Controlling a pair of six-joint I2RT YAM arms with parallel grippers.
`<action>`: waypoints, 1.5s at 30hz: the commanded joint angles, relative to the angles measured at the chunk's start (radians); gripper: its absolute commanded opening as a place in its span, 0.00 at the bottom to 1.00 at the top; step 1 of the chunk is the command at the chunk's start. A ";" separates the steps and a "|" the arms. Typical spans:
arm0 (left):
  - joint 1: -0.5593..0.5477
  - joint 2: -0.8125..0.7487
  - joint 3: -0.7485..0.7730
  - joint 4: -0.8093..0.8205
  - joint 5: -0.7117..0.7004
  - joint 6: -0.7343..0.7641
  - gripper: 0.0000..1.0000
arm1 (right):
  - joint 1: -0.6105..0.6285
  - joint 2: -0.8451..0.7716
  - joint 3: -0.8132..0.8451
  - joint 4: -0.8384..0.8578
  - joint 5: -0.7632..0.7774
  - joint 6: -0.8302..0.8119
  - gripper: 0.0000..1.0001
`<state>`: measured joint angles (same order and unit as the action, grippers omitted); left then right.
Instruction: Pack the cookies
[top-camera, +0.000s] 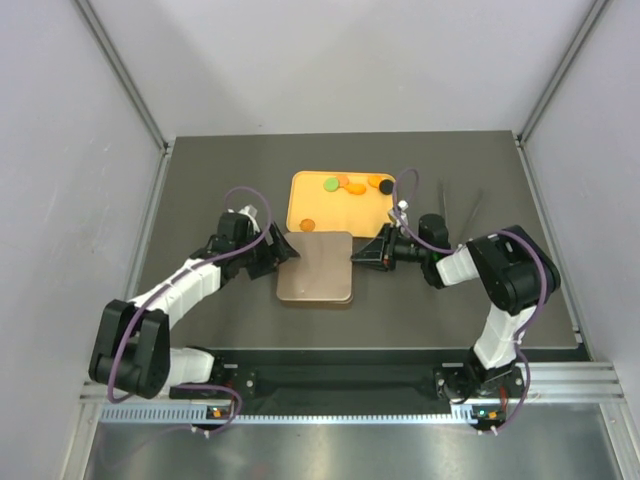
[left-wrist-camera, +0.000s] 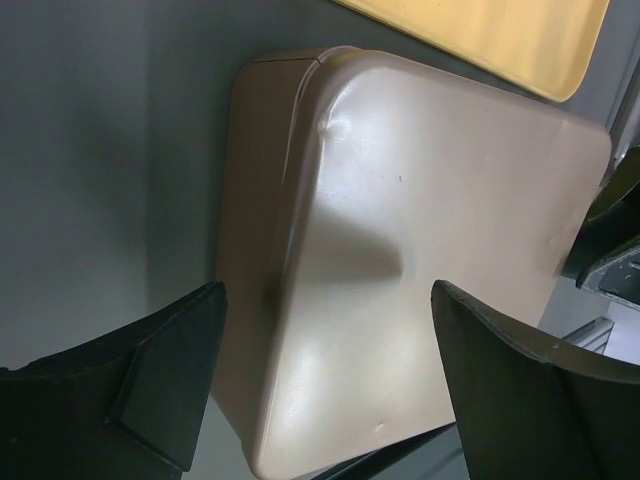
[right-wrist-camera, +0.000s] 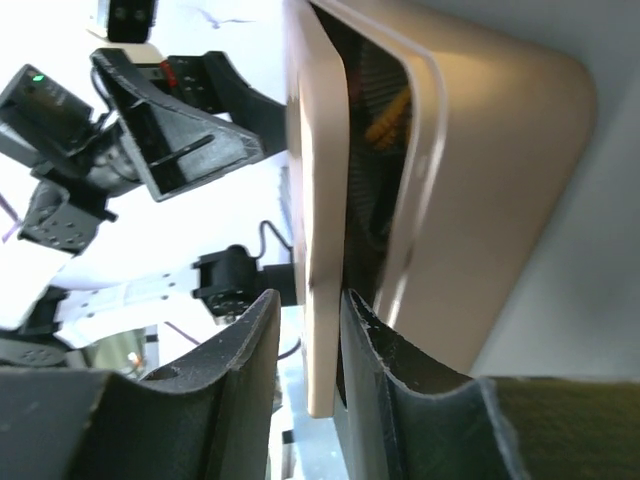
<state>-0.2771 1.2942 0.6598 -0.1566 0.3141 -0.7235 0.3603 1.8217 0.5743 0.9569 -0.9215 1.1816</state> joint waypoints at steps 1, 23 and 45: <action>-0.013 0.016 0.004 0.060 -0.020 -0.008 0.88 | -0.020 -0.073 0.027 -0.133 0.035 -0.140 0.32; -0.063 0.074 0.058 0.049 -0.063 -0.019 0.87 | 0.017 -0.272 0.088 -0.590 0.279 -0.470 0.78; -0.105 0.114 0.170 -0.035 -0.112 0.007 0.86 | 0.135 -0.170 0.240 -0.754 0.463 -0.574 0.73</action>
<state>-0.3706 1.4113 0.7792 -0.1932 0.2043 -0.7296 0.4789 1.6409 0.7685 0.1967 -0.4835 0.6289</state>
